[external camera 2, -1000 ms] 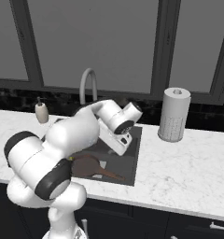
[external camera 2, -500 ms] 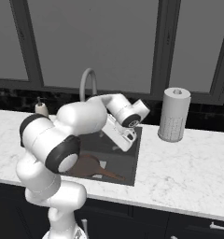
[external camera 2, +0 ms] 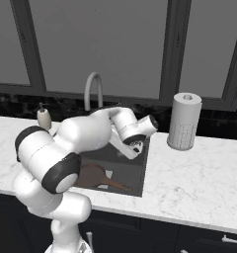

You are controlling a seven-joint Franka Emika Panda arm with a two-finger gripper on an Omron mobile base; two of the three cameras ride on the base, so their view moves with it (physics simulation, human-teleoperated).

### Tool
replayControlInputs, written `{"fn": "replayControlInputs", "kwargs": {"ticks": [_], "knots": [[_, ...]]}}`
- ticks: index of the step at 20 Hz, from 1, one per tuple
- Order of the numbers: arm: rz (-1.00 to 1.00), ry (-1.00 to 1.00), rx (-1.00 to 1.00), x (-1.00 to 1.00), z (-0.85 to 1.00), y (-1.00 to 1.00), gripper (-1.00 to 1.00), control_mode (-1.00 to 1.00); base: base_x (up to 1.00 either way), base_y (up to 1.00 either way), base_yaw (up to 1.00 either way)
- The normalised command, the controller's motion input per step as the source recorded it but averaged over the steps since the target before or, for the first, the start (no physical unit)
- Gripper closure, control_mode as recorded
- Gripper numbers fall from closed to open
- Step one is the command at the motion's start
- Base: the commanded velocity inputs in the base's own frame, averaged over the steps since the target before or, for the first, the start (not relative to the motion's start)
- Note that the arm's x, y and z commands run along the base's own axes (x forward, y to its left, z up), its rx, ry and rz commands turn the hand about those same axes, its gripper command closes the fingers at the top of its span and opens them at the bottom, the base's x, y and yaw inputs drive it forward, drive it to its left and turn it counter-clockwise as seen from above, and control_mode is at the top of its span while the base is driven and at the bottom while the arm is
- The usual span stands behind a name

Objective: Pick the pan and sponge and place them into the sink. Then turn on the water.

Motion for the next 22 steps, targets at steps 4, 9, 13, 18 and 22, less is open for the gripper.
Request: {"fn": "replayControlInputs", "kwargs": {"ticks": [4, 9, 13, 18, 22], "knots": [[0.0, -0.23, 0.01, 0.11, 0.12, 0.17, -1.0, -1.0, 0.0, 0.0, 0.0], [-0.04, -0.01, 0.0, 0.23, 0.03, 0.15, -1.0, -1.0, 0.0, 0.0, 0.0], [-0.05, 0.02, 0.0, 0.29, 0.0, 0.0, -1.0, -1.0, 0.0, 0.0, 0.0], [0.0, 0.02, 0.05, 0.03, 0.04, -0.04, -1.0, -1.0, 0.0, 0.0, 0.0], [-0.01, 0.0, 0.01, 0.25, 0.02, 0.14, -1.0, -1.0, 0.0, 0.0, 0.0]]}}
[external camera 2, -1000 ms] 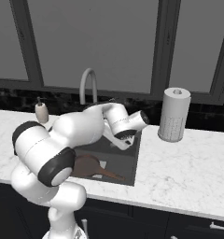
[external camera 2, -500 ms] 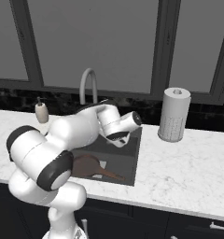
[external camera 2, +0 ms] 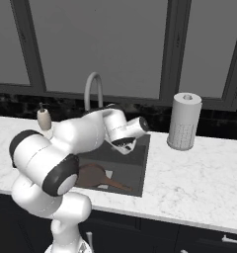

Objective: Pick the pan and sponge and place them into the sink. Then turn on the water.

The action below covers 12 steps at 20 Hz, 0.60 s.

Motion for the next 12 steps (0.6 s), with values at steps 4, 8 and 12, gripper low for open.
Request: {"fn": "replayControlInputs", "kwargs": {"ticks": [4, 8, 12], "knots": [[-0.03, 0.0, 0.0, 0.37, 0.03, 0.11, -1.0, -1.0, 0.0, 0.0, 0.0], [-0.05, -0.03, 0.0, 0.43, 0.01, 0.01, -1.0, -1.0, 0.0, 0.0, 0.0], [-0.1, -0.03, 0.0, 0.58, 0.0, 0.0, -1.0, -1.0, 0.0, 0.0, 0.0]]}}
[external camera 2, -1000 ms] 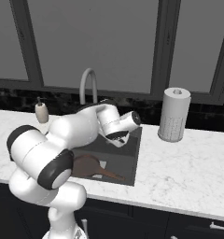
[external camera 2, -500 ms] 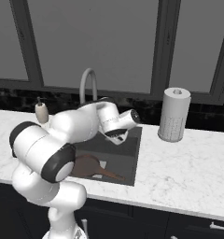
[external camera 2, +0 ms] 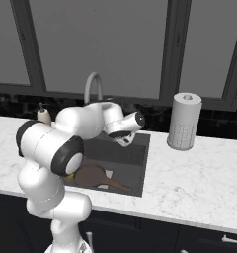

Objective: Pick the pan and sponge and place them into the sink. Then turn on the water.

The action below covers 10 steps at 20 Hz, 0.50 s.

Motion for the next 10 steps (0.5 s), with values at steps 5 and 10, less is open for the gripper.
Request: {"fn": "replayControlInputs", "kwargs": {"ticks": [5, 10], "knots": [[-0.11, -0.07, 0.02, 0.54, 0.0, 0.0, -1.0, -1.0, 0.0, 0.0, 0.0], [-0.04, -0.13, 0.09, 0.25, 0.0, 0.0, -1.0, -1.0, 0.0, 0.0, 0.0]]}}
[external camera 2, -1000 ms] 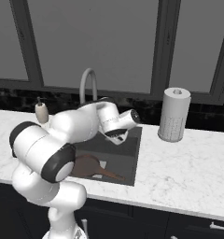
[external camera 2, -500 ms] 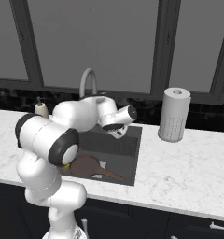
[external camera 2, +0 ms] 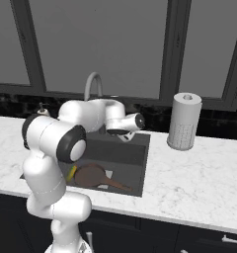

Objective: Pick the pan and sponge and place them into the sink. Then turn on the water.

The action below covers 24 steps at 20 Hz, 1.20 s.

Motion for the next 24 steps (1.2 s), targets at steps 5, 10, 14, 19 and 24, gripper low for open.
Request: {"fn": "replayControlInputs", "kwargs": {"ticks": [5, 10, 14, 19, 24], "knots": [[-0.02, -0.02, 0.05, 0.17, 0.0, 0.0, -1.0, -1.0, 0.0, 0.0, 0.0], [-0.04, 0.0, 0.0, 0.35, 0.0, 0.0, -1.0, -1.0, 0.0, 0.0, 0.0], [-0.05, 0.0, 0.0, 0.41, 0.0, 0.0, -1.0, -1.0, 0.0, 0.0, 0.0], [-0.05, -0.02, 0.0, 0.19, -0.1, 0.04, -1.0, -1.0, 0.0, 0.0, 0.0], [-0.05, -0.01, 0.0, 0.22, -0.04, 0.06, -1.0, -1.0, 0.0, 0.0, 0.0]]}}
